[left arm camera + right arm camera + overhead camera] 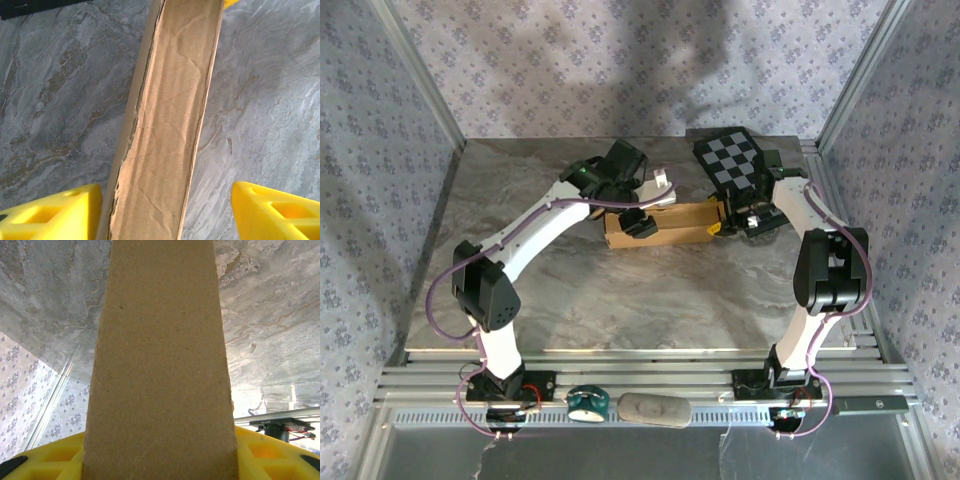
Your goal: Fold the paper box
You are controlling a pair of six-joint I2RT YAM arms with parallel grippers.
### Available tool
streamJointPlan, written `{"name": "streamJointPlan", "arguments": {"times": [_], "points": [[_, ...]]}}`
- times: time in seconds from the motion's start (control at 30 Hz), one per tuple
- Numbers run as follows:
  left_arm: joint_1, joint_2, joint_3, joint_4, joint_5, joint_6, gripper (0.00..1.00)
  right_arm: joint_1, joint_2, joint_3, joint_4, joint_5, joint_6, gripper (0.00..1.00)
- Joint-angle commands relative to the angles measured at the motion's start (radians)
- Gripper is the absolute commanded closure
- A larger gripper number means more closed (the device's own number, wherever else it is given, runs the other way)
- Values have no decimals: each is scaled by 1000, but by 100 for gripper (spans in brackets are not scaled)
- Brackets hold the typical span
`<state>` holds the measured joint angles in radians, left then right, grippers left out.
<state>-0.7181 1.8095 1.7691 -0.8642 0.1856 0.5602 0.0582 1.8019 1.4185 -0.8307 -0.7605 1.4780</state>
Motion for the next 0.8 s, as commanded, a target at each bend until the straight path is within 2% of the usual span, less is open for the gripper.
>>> {"name": "streamJointPlan", "arguments": {"times": [0.0, 0.13, 0.33, 0.57, 0.63, 0.77], "points": [[-20, -3, -34, 20, -44, 17, 32, -2, 30, 24, -1, 27, 22, 50], [-44, -6, -90, 61, -109, 17, 29, -1, 37, 32, 3, 26, 27, 50], [-48, 17, -98, 78, -138, 5, 29, -1, 46, 35, 8, 27, 32, 50], [-51, 42, -85, 125, -259, -9, 25, -1, 53, 53, 0, 27, 30, 50], [-46, 48, -50, 122, -257, -30, 23, -1, 49, 66, -12, 37, 21, 48], [-35, 58, -9, 93, -206, -59, 26, -9, 51, 126, -78, 65, -37, 39]]}}
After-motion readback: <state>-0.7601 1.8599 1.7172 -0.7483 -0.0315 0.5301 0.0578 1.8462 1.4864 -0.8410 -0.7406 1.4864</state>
